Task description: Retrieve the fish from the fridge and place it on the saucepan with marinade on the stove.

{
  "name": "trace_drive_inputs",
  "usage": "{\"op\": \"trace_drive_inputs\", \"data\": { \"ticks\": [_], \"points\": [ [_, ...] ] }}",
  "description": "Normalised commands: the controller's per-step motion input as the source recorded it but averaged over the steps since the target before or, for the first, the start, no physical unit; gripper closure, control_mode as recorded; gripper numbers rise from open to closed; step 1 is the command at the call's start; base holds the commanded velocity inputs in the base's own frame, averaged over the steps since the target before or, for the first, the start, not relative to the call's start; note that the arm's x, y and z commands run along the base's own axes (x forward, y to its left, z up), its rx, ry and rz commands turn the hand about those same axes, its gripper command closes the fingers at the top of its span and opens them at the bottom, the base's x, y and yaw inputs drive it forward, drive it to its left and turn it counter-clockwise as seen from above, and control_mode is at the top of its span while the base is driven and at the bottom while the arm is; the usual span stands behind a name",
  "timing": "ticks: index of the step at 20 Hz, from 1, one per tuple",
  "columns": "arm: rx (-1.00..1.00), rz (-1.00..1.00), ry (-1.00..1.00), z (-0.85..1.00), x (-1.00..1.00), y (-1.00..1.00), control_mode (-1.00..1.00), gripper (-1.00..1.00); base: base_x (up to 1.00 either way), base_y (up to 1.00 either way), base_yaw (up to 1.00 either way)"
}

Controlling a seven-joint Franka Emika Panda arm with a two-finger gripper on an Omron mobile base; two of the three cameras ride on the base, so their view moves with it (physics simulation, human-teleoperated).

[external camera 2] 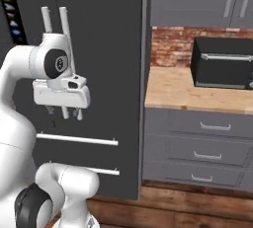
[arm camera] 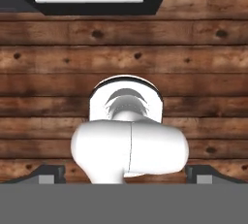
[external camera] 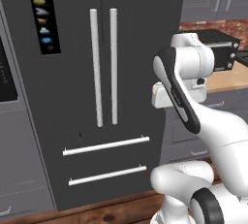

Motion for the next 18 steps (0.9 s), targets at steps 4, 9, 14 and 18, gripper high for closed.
{"op": "trace_drive_inputs", "data": {
  "ticks": [4,9,14,18],
  "points": [
    [0.00,0.00,0.00,0.00,0.00,0.00,1.00,-1.00,0.09,0.27,0.16],
    [0.00,0.00,0.00,0.00,0.00,0.00,1.00,-1.00,0.05,0.11,0.12],
    [0.00,0.00,0.00,0.00,0.00,0.00,1.00,-1.00,0.00,0.60,0.00],
    [0.00,0.00,0.00,0.00,0.00,0.00,1.00,-1.00,0.00,0.39,0.00]
  ]
}}
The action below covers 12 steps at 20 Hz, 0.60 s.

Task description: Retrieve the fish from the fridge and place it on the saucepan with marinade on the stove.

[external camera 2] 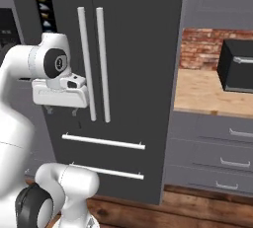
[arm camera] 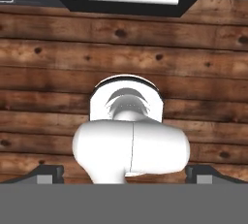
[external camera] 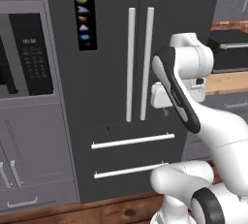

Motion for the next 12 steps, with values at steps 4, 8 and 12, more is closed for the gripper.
{"op": "trace_drive_inputs", "data": {
  "ticks": [4,8,12],
  "points": [
    [0.00,0.00,0.00,0.00,0.00,0.00,1.00,-1.00,0.00,0.28,-0.06],
    [0.00,0.00,0.00,0.00,0.00,0.00,1.00,-1.00,0.00,0.11,-0.03],
    [0.00,0.00,0.00,0.00,0.00,0.00,1.00,-1.00,-0.01,0.03,-0.11]
  ]
}}
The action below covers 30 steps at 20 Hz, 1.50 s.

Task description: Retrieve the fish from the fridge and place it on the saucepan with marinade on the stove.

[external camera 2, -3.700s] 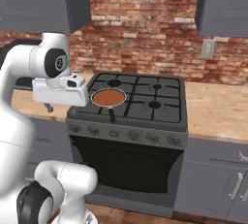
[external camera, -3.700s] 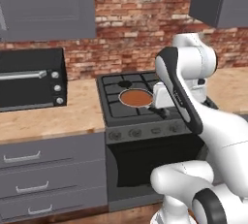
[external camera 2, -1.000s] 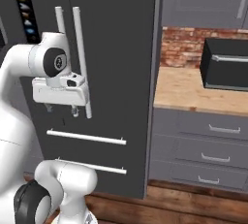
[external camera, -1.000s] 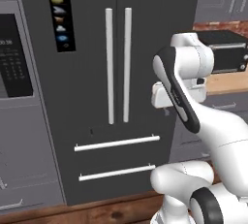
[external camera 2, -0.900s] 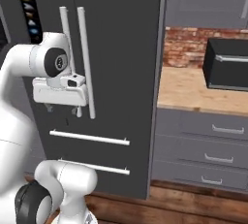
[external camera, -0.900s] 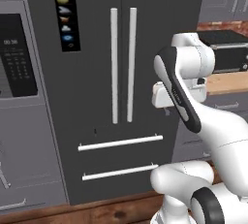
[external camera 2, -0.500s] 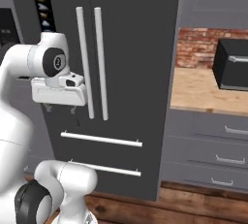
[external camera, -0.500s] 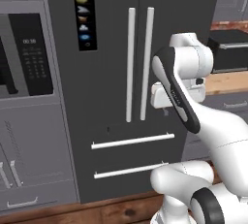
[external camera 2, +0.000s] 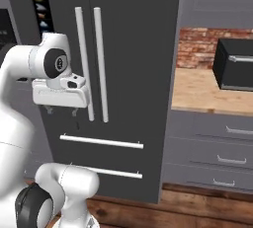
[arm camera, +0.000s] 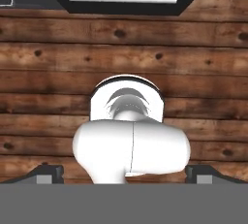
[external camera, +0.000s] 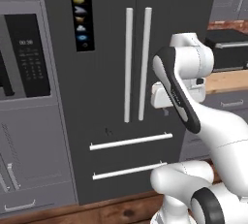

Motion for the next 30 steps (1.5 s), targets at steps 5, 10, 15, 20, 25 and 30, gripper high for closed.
{"op": "trace_drive_inputs", "data": {
  "ticks": [5,10,15,20,25,30],
  "points": [
    [0.00,0.00,0.00,0.00,0.00,0.00,1.00,-1.00,-0.19,0.37,-0.16],
    [0.00,0.00,0.00,0.00,0.00,0.00,1.00,-1.00,-0.29,0.44,-0.13],
    [0.00,0.00,0.00,0.00,0.00,0.00,1.00,-1.00,-0.20,0.03,-0.01],
    [0.00,0.00,0.00,0.00,0.00,0.00,1.00,-1.00,0.00,-0.23,0.02],
    [0.00,0.00,0.00,0.00,0.00,0.00,1.00,-1.00,-0.08,-0.16,0.03],
    [0.00,0.00,0.00,0.00,0.00,0.00,1.00,-1.00,-0.11,-0.14,0.00]
  ]
}}
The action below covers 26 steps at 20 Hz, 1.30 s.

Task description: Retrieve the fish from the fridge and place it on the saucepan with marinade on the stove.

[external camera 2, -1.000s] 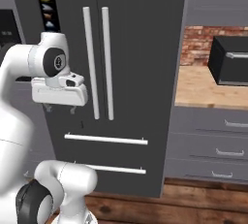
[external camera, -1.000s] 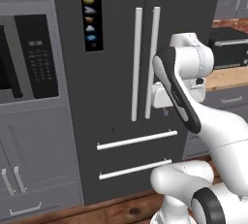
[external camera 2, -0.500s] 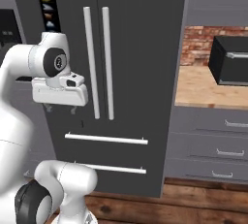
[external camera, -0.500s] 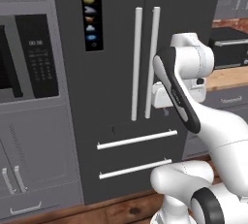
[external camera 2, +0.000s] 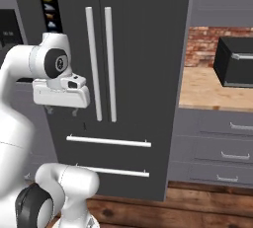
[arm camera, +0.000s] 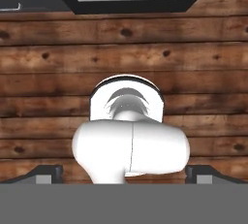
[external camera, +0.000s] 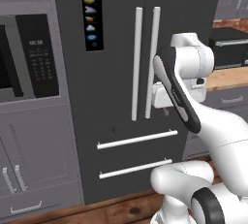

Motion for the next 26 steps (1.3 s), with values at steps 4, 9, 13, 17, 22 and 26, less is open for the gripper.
{"op": "trace_drive_inputs", "data": {
  "ticks": [4,9,13,17,22,26],
  "points": [
    [0.00,0.00,0.00,0.00,0.00,0.00,-1.00,-1.00,0.00,0.00,0.00],
    [0.01,-0.06,-0.29,0.00,0.09,0.03,-1.00,-1.00,0.00,0.00,0.00],
    [0.00,-0.31,-0.74,0.07,0.46,0.60,-1.00,-1.00,0.00,0.00,0.00],
    [0.00,-0.11,-0.28,0.00,0.60,0.14,-1.00,-1.00,0.00,0.00,0.00],
    [0.00,0.00,-0.04,-0.01,0.18,0.00,-1.00,-1.00,0.00,0.00,0.00],
    [-0.02,0.00,-0.24,-0.04,0.60,0.05,-1.00,-1.00,0.00,0.00,0.00]
  ]
}}
